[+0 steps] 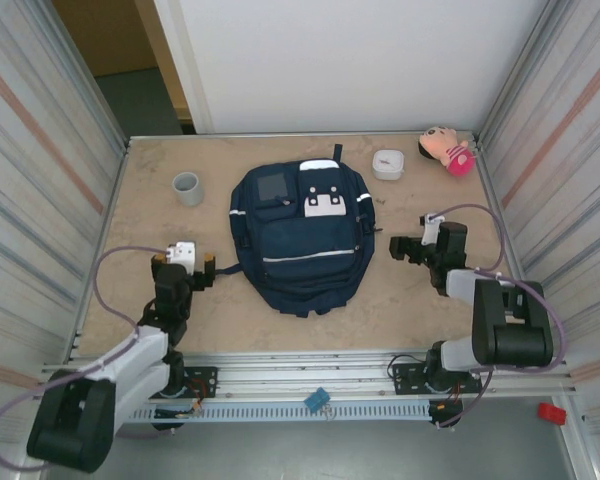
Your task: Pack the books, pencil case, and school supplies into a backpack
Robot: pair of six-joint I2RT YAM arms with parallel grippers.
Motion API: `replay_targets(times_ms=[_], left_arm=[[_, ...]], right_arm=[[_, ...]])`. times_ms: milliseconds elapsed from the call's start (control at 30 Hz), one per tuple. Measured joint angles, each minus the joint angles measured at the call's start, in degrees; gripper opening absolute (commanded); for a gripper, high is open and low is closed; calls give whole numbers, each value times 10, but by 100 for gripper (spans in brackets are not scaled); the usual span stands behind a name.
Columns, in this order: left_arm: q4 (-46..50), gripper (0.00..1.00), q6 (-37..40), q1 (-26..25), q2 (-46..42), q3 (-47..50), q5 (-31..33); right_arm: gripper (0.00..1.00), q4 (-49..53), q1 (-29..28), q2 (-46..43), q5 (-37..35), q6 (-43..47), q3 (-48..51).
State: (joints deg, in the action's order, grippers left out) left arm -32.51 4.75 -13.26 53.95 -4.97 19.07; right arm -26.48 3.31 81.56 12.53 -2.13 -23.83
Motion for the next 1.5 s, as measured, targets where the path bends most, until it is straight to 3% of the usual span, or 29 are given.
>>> replay_targets(times_ms=[167, 300, 500, 1500], left_arm=[[-165, 99, 18, 34, 188, -30, -48], [-266, 99, 21, 55, 333, -72, -73], [-193, 99, -16, 108, 329, -150, -85], [-150, 99, -31, 106, 328, -170, -94]], right_arm=[[99, -167, 29, 63, 19, -8, 24], [99, -191, 38, 68, 25, -8, 37], [99, -204, 23, 68, 23, -8, 28], [99, -207, 23, 68, 10, -8, 28]])
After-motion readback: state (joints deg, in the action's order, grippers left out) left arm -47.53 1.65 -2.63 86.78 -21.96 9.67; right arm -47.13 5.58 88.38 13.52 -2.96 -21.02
